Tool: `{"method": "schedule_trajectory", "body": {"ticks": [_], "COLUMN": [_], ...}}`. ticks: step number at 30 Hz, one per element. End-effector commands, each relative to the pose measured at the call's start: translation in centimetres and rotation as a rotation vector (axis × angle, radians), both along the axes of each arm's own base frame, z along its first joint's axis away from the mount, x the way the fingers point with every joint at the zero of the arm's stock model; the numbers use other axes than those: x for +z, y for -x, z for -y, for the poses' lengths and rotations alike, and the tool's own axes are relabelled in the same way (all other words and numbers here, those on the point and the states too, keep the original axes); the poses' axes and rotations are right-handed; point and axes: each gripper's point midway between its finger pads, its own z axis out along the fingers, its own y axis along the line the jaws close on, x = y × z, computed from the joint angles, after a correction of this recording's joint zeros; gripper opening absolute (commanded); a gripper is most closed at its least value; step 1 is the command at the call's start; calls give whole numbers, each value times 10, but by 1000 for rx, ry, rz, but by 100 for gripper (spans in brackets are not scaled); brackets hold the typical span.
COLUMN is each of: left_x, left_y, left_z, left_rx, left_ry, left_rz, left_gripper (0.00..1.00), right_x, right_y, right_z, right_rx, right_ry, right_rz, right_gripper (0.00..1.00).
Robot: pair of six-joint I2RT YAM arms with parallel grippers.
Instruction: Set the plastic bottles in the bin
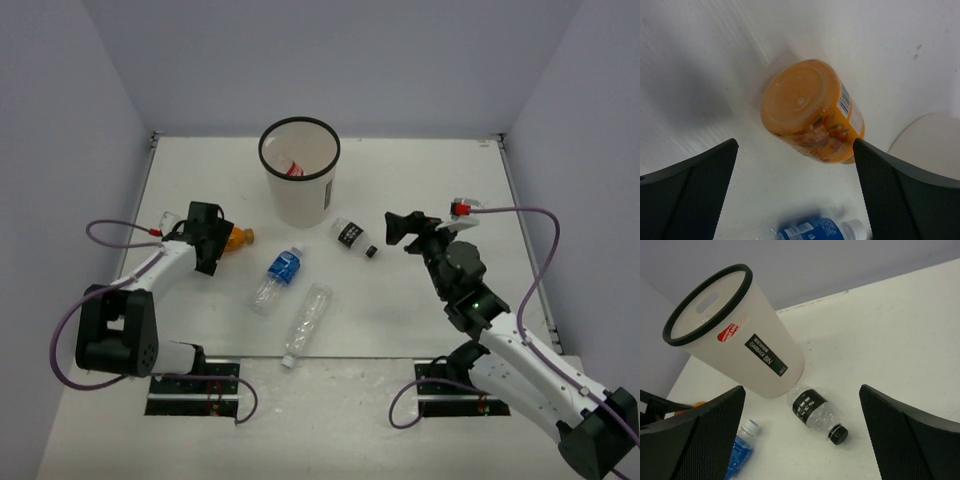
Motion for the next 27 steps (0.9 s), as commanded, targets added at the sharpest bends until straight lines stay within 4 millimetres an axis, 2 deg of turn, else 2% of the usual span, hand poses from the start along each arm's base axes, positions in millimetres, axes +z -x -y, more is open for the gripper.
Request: {"method": "schedule_trajectory", "body": {"ticks": [1, 5, 7, 11, 13, 15, 17, 18, 19, 21, 22, 23, 24, 25, 27], "left_x": [-6, -28, -34, -34, -22, 0, 32, 59, 69, 152, 192, 209, 242, 283, 338], "left_y": [-29, -42, -44, -42, -44, -49, -57, -63, -68, -80, -84, -87, -93, -96, -105], "left_z": [-9, -9, -8, -11, -14, -15, -17, -18, -18, -20, -20, -18, -13, -4, 23], "left_rx": [124, 150, 152, 172, 171, 156, 132, 119, 103, 54, 27, -4, -51, -115, -287], "left_ry": [-19, -25, -27, -38, -53, -63, -83, -99, -123, -192, -226, -253, -267, -284, -322], "left_rz": [30, -29, -48, -52, -20, 25, 82, 135, 156, 340, 428, 472, 576, 709, 916], "left_gripper": [100, 99, 93, 56, 34, 22, 16, 16, 16, 17, 27, 32, 34, 34, 33], "right_x": [20, 8, 8, -3, -13, -25, -36, -44, -44, -57, -60, -64, -66, -68, -73], "right_y": [18, 32, 42, 51, 55, 56, 55, 55, 55, 51, 49, 48, 47, 45, 43], "right_z": [8, 33, 39, 45, 51, 56, 59, 58, 60, 57, 54, 52, 51, 49, 46], "right_rx": [-7, -92, -92, -100, -122, -147, -172, -182, -192, -207, -203, -199, -199, -200, -192], "right_ry": [-181, -174, -196, -214, -212, -201, -194, -197, -196, -204, -196, -187, -183, -177, -144], "right_rz": [28, -16, -10, -32, -55, -82, -112, -144, -142, -188, -208, -223, -237, -252, -276], "right_gripper": [99, 99, 99, 99, 99, 99, 99, 99, 99, 99, 99, 99, 99, 99, 99]}}
